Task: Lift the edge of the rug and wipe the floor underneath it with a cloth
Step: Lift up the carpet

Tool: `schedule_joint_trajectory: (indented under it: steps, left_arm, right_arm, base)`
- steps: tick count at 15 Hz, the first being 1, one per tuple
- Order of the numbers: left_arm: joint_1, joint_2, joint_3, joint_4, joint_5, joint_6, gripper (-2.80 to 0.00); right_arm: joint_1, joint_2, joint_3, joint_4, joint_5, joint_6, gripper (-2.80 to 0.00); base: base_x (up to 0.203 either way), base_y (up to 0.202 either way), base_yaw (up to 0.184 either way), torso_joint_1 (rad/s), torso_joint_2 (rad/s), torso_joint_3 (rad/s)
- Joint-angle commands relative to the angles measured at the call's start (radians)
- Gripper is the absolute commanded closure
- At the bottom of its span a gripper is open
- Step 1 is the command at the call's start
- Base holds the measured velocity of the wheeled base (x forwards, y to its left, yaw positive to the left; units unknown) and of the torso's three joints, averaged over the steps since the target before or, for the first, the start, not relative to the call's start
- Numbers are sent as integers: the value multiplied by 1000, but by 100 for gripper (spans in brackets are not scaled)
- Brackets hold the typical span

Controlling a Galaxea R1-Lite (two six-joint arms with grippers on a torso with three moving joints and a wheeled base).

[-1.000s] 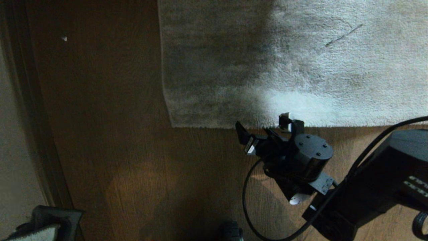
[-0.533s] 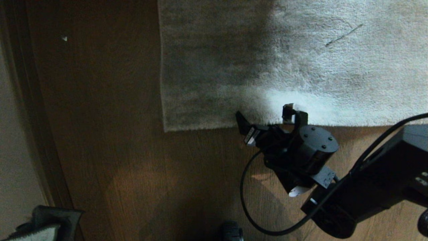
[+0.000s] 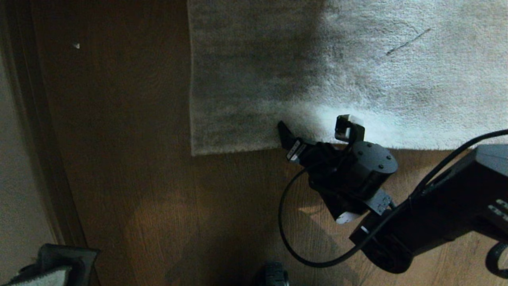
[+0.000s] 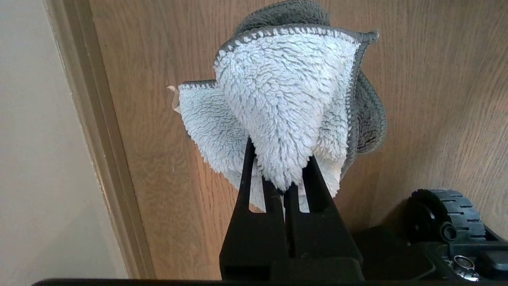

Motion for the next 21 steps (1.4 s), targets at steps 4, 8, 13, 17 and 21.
schedule_joint_trajectory:
  steps: [4, 8, 13, 17, 21]
  left_arm:
    - [-1, 0, 0, -1, 0, 0, 0]
    - [-1, 0, 0, -1, 0, 0, 0]
    - [-1, 0, 0, -1, 0, 0, 0]
    - [-1, 0, 0, -1, 0, 0, 0]
    - [1, 0, 0, -1, 0, 0, 0]
  right_arm:
    - [1, 11, -26, -48, 0, 8, -280]
    - [5, 10, -40, -48, 0, 5, -280]
    - [30, 16, -53, -48, 0, 3, -280]
    - [36, 26, -72, -48, 2, 2, -280]
    - [38, 43, -84, -48, 3, 3, -280]
  base:
    - [0, 0, 0, 0, 0, 0]
    - [0, 0, 0, 0, 0, 0]
    - [0, 0, 0, 0, 0, 0]
    - [0, 0, 0, 0, 0, 0]
    - [0, 0, 0, 0, 0, 0]
